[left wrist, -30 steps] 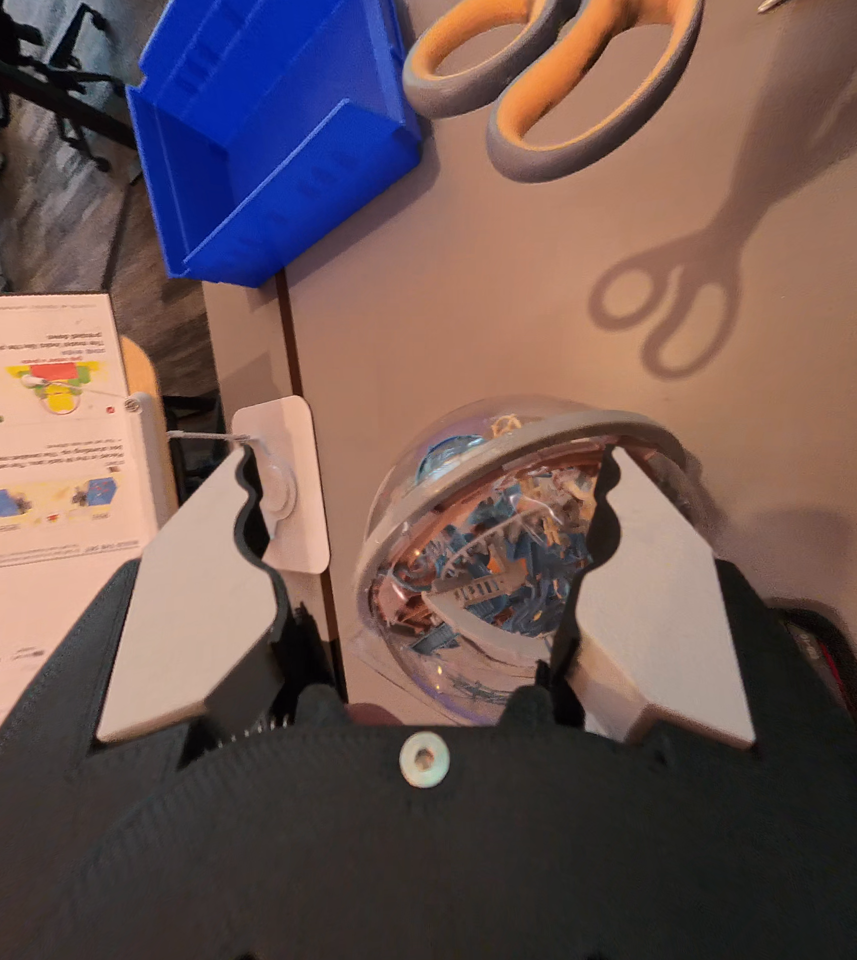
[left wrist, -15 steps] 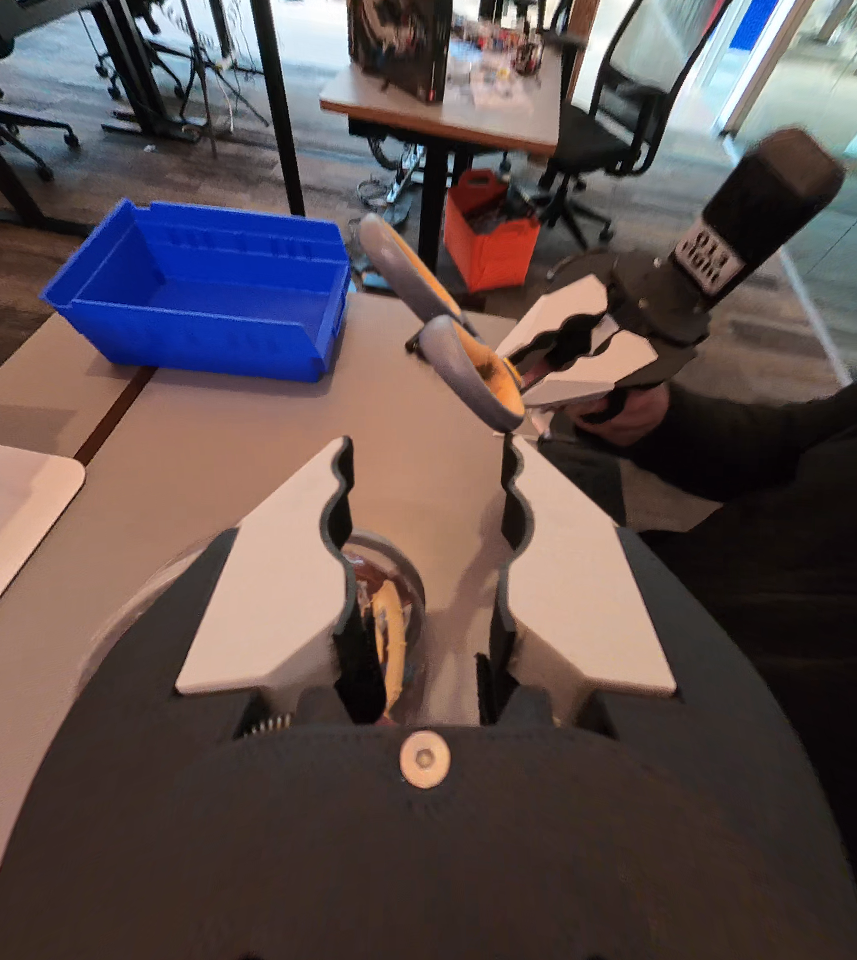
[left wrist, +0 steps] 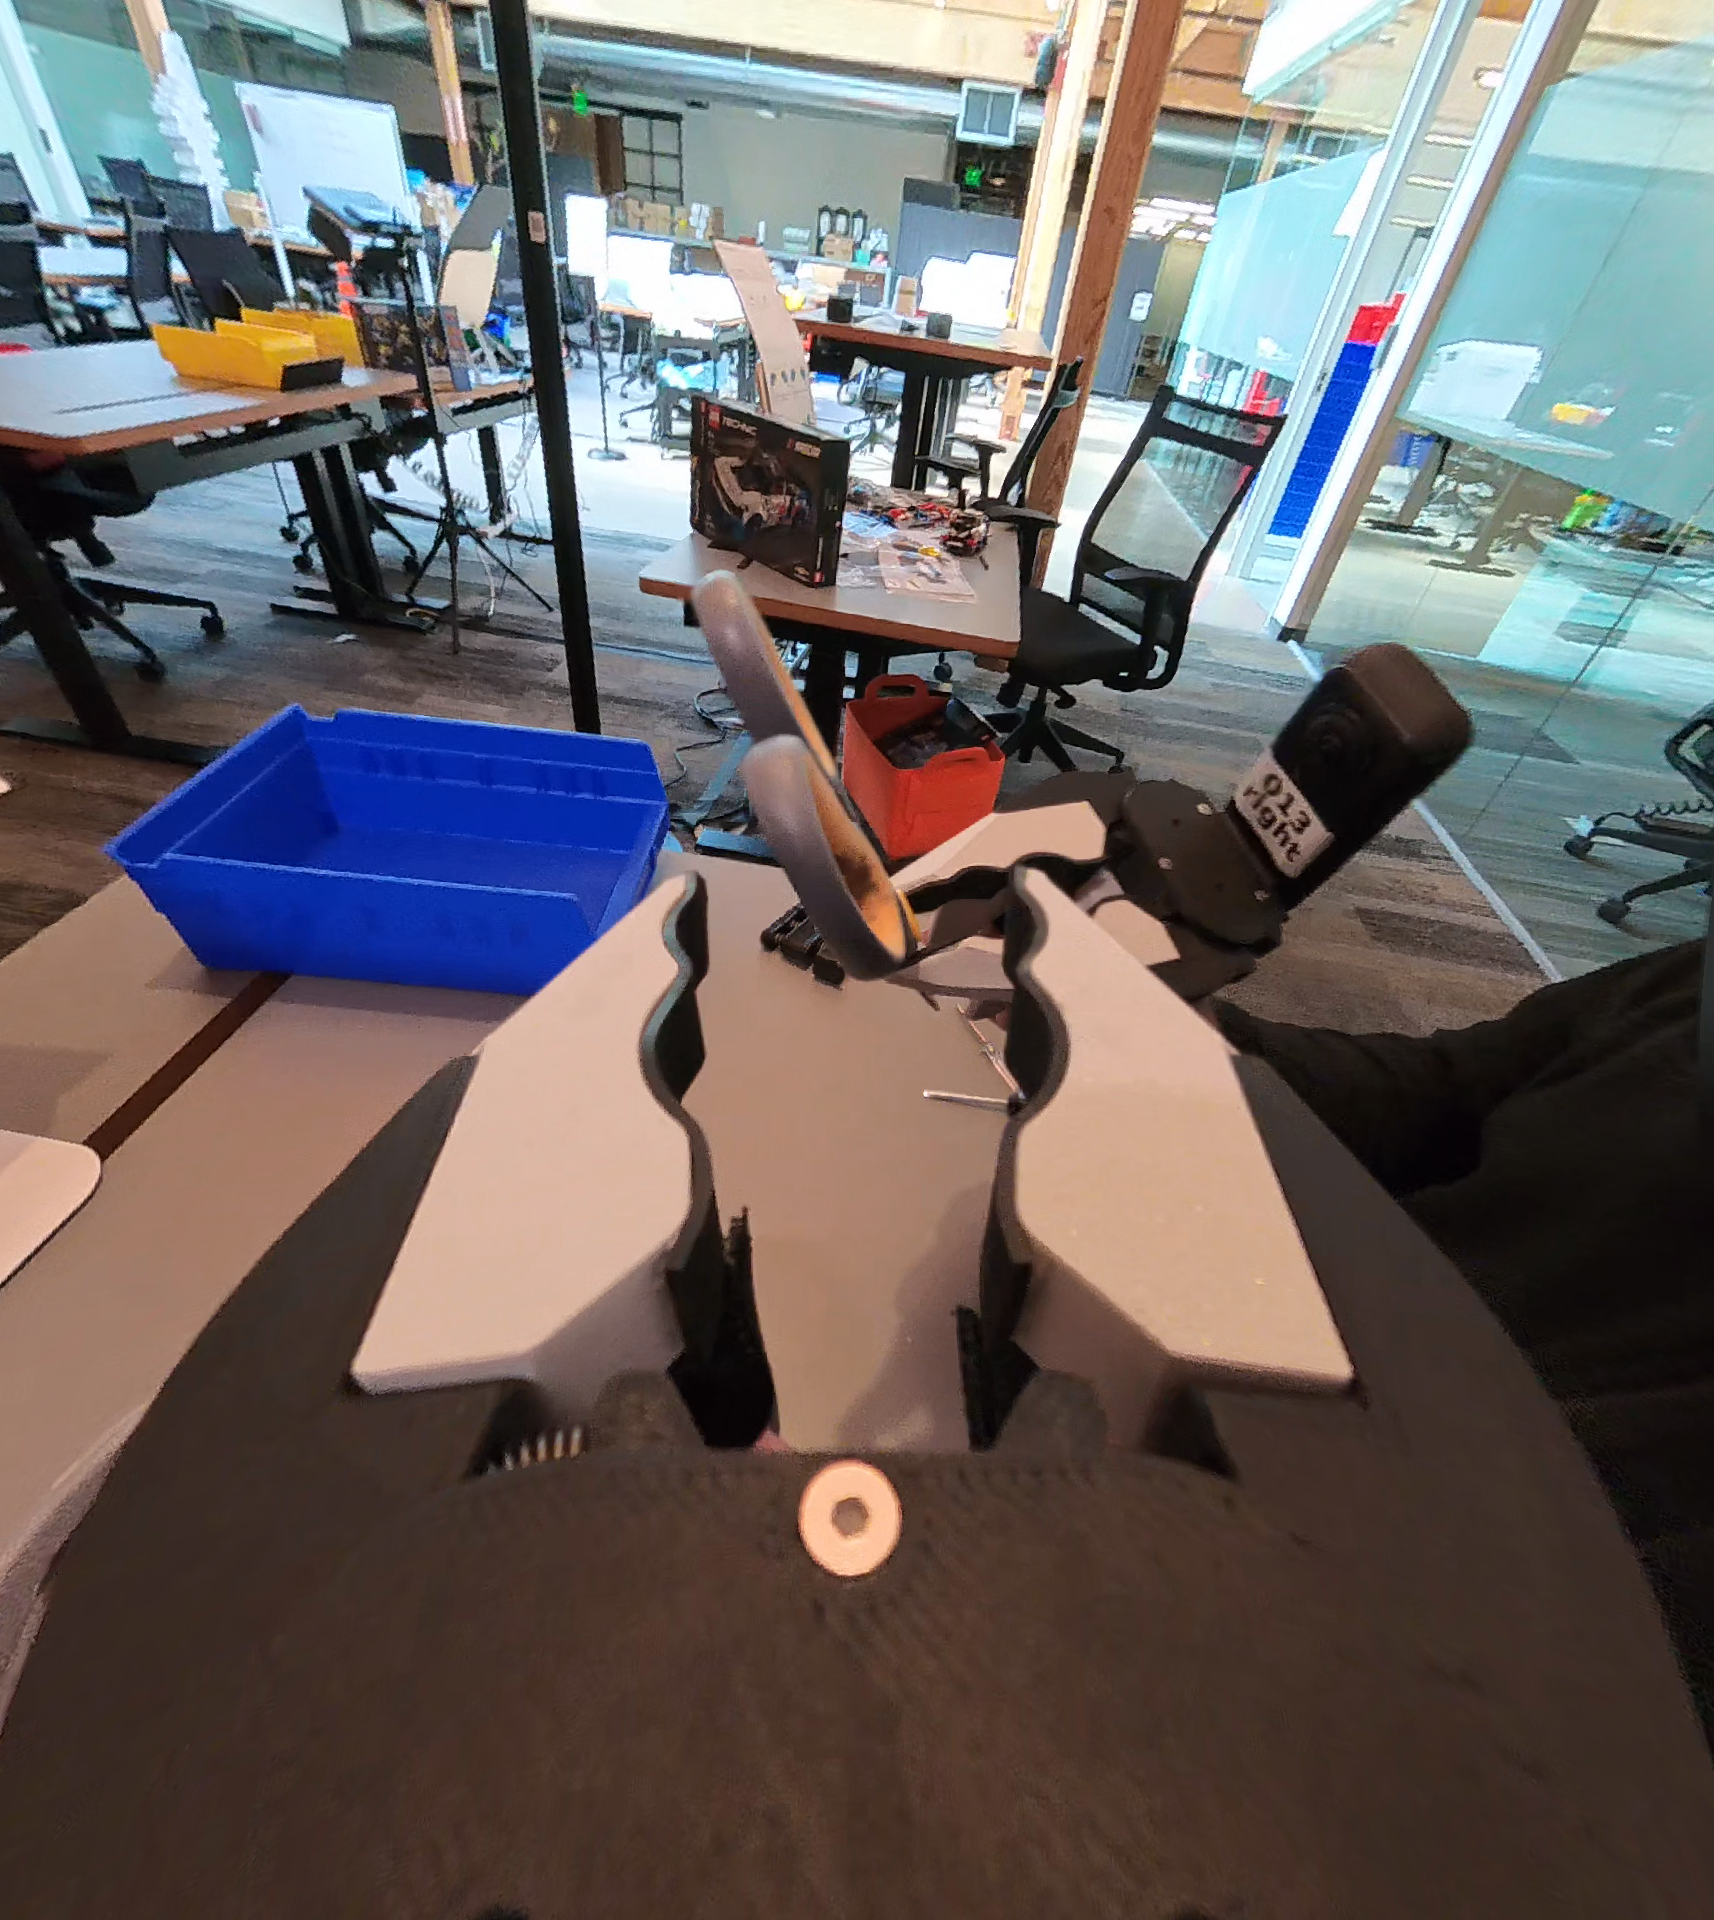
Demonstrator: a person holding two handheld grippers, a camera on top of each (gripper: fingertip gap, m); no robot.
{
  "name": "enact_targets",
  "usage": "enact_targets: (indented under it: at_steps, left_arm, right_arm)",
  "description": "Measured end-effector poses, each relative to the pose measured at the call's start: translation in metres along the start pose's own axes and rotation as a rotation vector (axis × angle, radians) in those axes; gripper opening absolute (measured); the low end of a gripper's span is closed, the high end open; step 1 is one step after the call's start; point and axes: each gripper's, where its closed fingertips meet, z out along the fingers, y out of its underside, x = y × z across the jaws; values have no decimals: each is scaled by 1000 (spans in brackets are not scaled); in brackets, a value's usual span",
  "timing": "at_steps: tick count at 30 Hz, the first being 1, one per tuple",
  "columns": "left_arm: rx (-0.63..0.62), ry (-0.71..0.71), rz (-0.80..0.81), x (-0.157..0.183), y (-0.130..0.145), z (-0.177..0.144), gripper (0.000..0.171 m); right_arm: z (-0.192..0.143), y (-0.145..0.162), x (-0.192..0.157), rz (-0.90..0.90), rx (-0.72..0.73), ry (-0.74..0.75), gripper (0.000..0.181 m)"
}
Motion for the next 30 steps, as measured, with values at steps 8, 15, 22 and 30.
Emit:
enact_targets:
  at_steps: [8,15,22,30]
  left_arm:
    - [-64,-14,75,-4,2,10,8]
    - [-219,131,181,2,-3,9,9]
    - [-266,167,270,-8,-16,18,8]
    - [-150,297,191,-46,-47,-9,8]
  right_arm:
    - [5,-3,-17,44,-2,-156,19]
    - [7,-64,22,350,150,-473,49]
    - [33,-95,20,390,170,-729,9]
    - [60,-116,52,532,166,-673,6]
